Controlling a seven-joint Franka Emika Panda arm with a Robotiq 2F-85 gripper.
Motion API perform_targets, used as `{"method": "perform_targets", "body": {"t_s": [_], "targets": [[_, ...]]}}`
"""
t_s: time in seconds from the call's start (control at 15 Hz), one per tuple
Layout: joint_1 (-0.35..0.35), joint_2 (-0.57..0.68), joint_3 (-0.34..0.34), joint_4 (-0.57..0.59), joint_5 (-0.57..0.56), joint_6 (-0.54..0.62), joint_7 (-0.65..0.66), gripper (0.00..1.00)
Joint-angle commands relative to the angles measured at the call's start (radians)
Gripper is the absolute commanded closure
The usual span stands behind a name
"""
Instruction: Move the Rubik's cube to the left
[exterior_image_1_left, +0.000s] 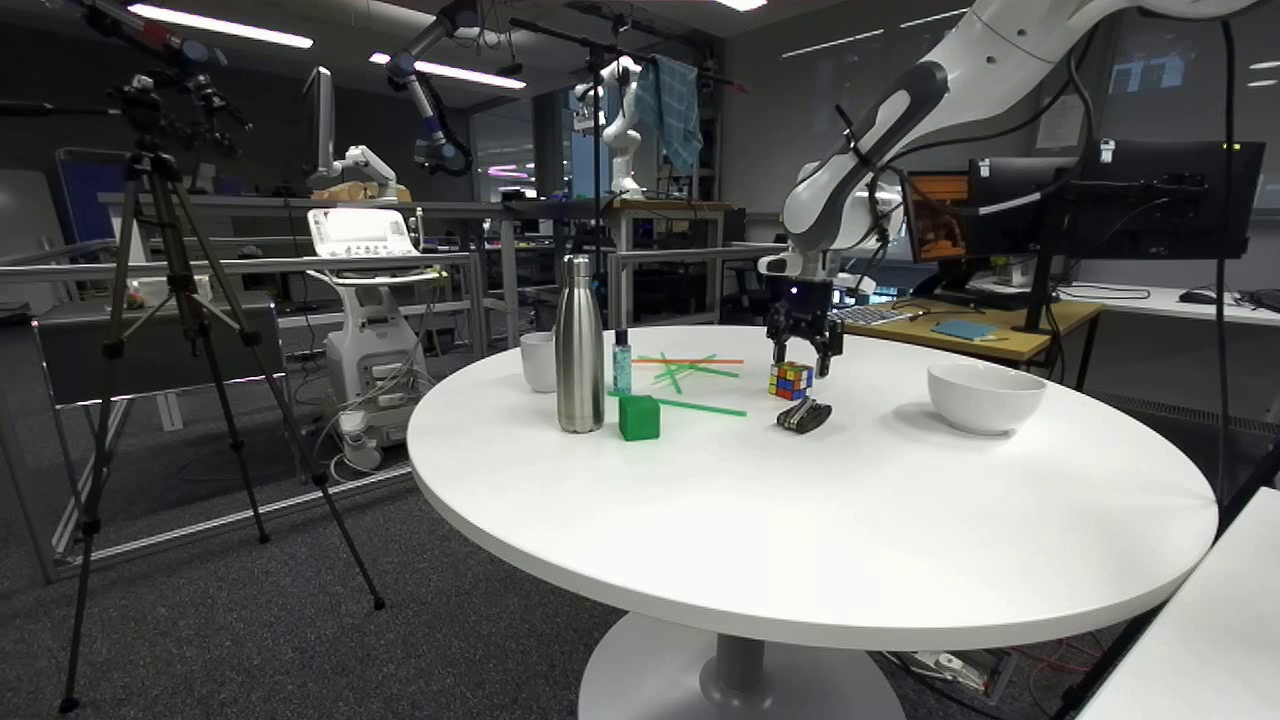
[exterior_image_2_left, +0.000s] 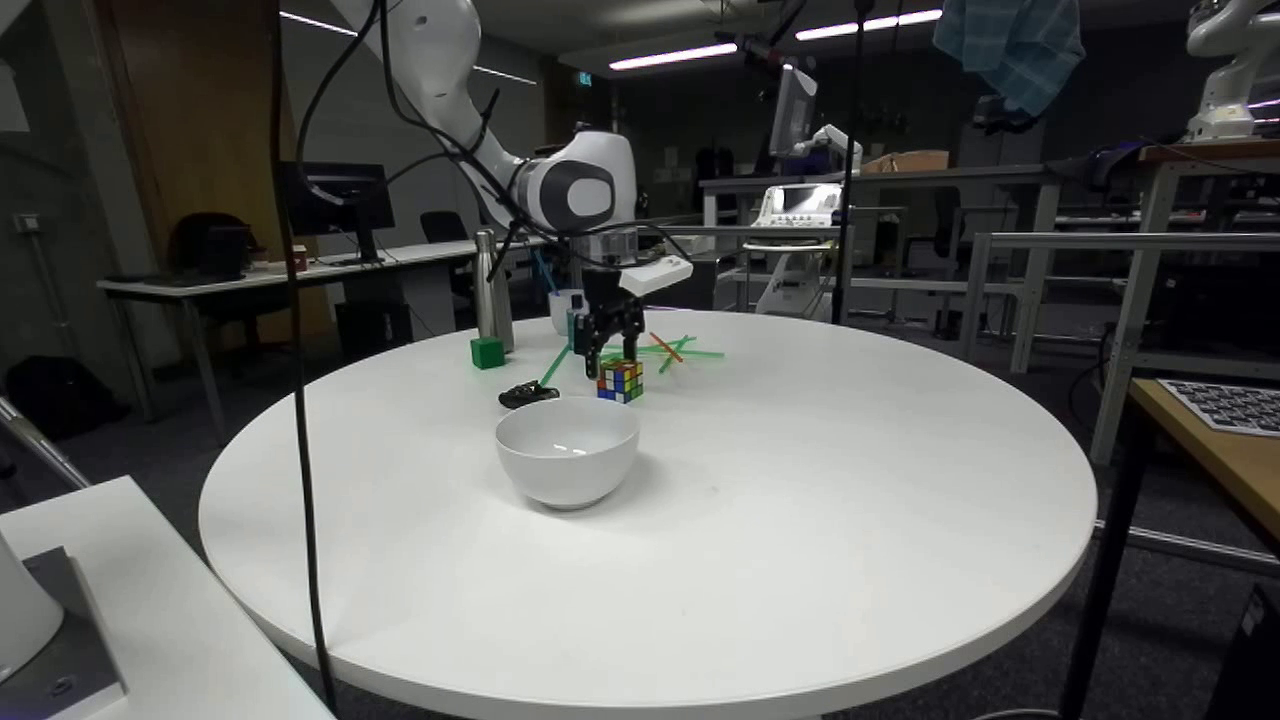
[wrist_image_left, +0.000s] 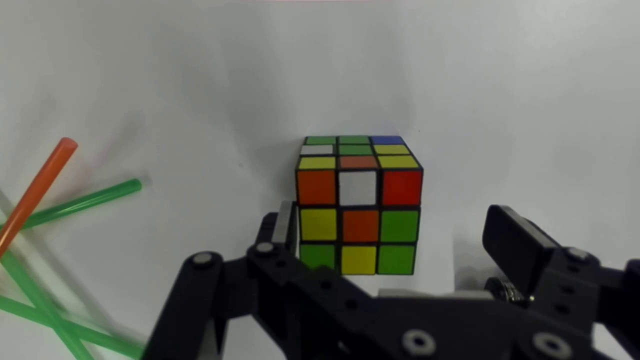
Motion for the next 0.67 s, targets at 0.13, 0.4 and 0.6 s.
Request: {"method": "perform_targets", "body": {"t_s": [0.13, 0.4, 0.6], "targets": [[-0.012, 0.027, 0.013, 0.059, -0.015, -0.074, -0.014, 0.0], [-0.012, 0.035, 0.013, 0.071, -0.014, -0.099, -0.017, 0.0], [-0.013, 0.043, 0.015, 0.08, -0.014, -0.107, -0.02, 0.0]]}}
